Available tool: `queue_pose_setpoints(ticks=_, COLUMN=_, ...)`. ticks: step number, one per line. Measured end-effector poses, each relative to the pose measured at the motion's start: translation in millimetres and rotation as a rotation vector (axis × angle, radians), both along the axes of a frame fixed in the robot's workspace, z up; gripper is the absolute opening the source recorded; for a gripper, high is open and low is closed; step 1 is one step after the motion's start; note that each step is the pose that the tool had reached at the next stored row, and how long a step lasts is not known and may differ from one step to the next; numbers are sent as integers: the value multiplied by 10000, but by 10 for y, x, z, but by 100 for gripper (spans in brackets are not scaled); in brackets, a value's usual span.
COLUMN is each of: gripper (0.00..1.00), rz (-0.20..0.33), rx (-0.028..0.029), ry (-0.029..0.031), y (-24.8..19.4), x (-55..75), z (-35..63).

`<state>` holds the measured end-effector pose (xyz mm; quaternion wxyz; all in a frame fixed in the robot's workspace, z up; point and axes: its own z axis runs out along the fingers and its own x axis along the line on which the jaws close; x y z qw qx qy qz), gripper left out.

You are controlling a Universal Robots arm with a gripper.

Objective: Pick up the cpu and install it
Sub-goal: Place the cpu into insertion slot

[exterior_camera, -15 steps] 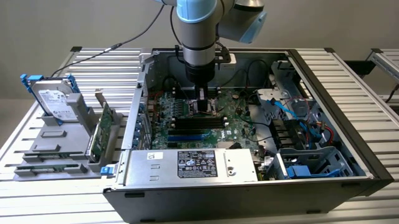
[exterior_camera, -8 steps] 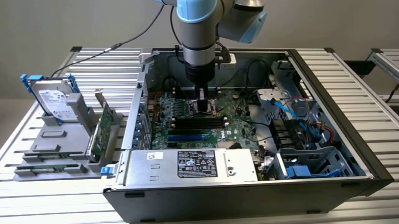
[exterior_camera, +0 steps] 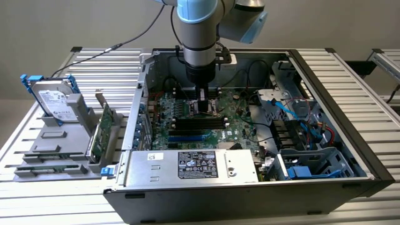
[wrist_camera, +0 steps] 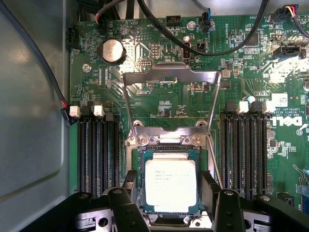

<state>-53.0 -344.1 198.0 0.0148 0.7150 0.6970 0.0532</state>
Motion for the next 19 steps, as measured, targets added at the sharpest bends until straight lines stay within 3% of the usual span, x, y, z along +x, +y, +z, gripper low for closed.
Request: queue_pose_setpoints(ticks=19, gripper=63, rz=-604, rx=0, ry=0, y=3, x=6, z=-1)
